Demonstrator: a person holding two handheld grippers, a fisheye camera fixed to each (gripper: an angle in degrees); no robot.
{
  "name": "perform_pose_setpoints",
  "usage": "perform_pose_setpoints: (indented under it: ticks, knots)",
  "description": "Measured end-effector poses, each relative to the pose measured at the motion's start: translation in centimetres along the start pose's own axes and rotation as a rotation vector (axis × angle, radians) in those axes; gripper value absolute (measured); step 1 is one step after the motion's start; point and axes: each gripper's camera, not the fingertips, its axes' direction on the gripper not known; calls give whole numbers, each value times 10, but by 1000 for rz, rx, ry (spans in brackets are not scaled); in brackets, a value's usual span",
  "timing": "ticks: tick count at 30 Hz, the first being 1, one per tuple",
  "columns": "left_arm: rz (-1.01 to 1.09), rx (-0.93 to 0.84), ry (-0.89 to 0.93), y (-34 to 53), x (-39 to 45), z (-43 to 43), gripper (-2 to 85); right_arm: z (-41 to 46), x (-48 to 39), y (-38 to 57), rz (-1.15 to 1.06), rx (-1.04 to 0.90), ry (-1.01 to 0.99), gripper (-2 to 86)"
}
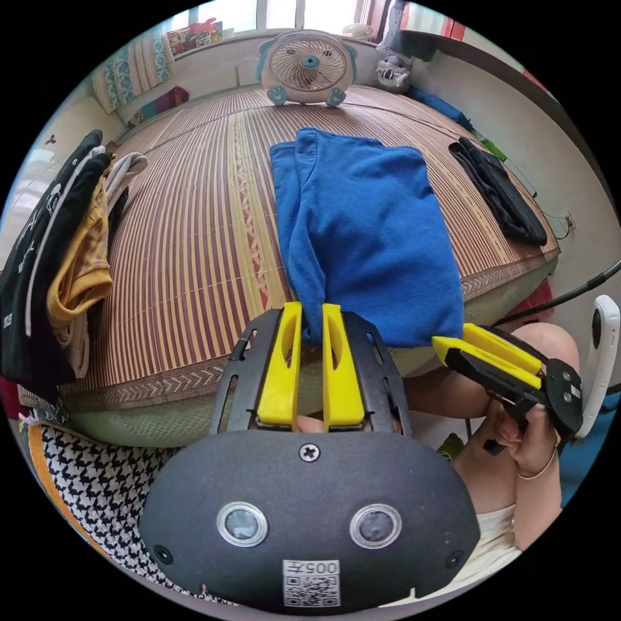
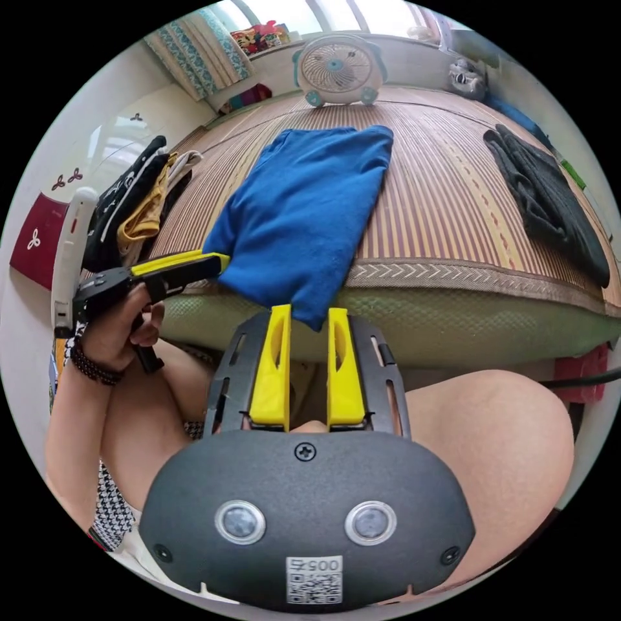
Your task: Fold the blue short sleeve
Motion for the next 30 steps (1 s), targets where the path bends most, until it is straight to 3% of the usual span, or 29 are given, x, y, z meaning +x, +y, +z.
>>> perform_pose_setpoints:
  ticks: [2,4,9,22,26,30]
  knots:
    - [30,14,-2,8,-3,-6,60,-8,11,6,40,18,-14,-2]
    - [118,125,14,26,-4,-28,58,-20,20,13,63,34,-41,-9]
    - [90,336,171,80,-32,-78,57,-71,27,43,34,120,-81,-11]
    - [19,860,403,215,-131,-310,56,-305,-63,96,-249,632,-210,-12]
    - [-69,870,408,232,-190,-346,57,-311,-123,67,-356,637,-256,-12]
    - [-192,820,299,219,-273,-376,57,-295,-190,15,-419,621,-267,-12]
